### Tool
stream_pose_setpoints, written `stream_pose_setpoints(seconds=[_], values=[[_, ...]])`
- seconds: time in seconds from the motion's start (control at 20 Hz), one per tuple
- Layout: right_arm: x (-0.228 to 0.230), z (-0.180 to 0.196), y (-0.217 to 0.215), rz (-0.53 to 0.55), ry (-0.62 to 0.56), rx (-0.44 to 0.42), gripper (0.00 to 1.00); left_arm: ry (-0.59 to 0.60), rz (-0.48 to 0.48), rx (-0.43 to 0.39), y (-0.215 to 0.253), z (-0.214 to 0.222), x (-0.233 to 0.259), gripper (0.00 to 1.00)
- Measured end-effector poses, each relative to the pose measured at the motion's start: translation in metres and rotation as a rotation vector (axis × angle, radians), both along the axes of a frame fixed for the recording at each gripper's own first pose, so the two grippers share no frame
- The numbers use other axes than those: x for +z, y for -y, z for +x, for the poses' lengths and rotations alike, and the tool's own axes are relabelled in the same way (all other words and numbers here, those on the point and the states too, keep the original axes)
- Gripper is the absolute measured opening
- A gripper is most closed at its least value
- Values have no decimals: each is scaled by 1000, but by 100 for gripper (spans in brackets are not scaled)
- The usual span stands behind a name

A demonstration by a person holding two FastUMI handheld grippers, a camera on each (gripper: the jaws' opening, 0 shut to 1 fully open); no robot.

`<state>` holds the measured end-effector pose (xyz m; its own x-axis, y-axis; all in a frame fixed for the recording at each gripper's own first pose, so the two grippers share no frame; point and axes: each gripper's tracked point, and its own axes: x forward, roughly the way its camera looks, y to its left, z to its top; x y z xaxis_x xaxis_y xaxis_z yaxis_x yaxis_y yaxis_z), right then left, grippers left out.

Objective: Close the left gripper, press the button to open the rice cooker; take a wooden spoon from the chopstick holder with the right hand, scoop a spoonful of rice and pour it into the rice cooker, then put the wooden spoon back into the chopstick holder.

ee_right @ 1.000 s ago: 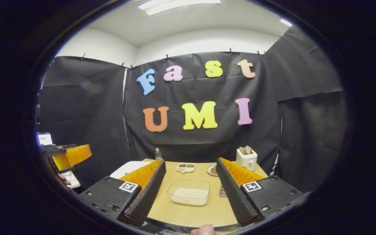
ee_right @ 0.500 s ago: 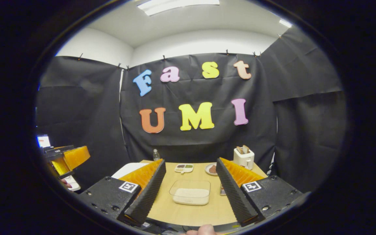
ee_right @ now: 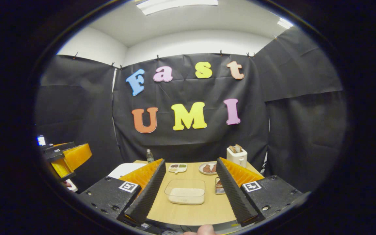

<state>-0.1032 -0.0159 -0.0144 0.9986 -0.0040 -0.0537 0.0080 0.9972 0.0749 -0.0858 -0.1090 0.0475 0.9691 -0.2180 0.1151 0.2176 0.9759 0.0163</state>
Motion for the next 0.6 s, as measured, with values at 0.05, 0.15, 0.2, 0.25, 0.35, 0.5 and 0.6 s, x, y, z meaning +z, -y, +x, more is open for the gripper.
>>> stream_pose_setpoints(seconds=[0.05, 0.15, 0.2, 0.25, 0.35, 0.5, 0.6], values=[[-2, -1, 1, 0, -6, -4, 100, 0, 2, -8, 5, 1, 0, 95], [-4, -4, 5, 8, -17, -15, 96, 2, 5, -22, 8, 2, 2, 95], [-4, -4, 8, 7, -24, -21, 100, 2, 5, -26, 9, 1, 3, 95], [-4, -6, 13, 6, -27, -38, 100, 4, 2, -30, 11, 1, 4, 95], [-1, -9, 17, 15, -22, -58, 100, 0, -9, -33, 12, 0, 4, 95], [-1, -14, 16, 4, -15, -57, 100, 1, -4, -28, 10, -4, 2, 95], [-1, -18, 14, 5, -16, -52, 100, 3, -1, -25, 8, -8, 2, 95]])
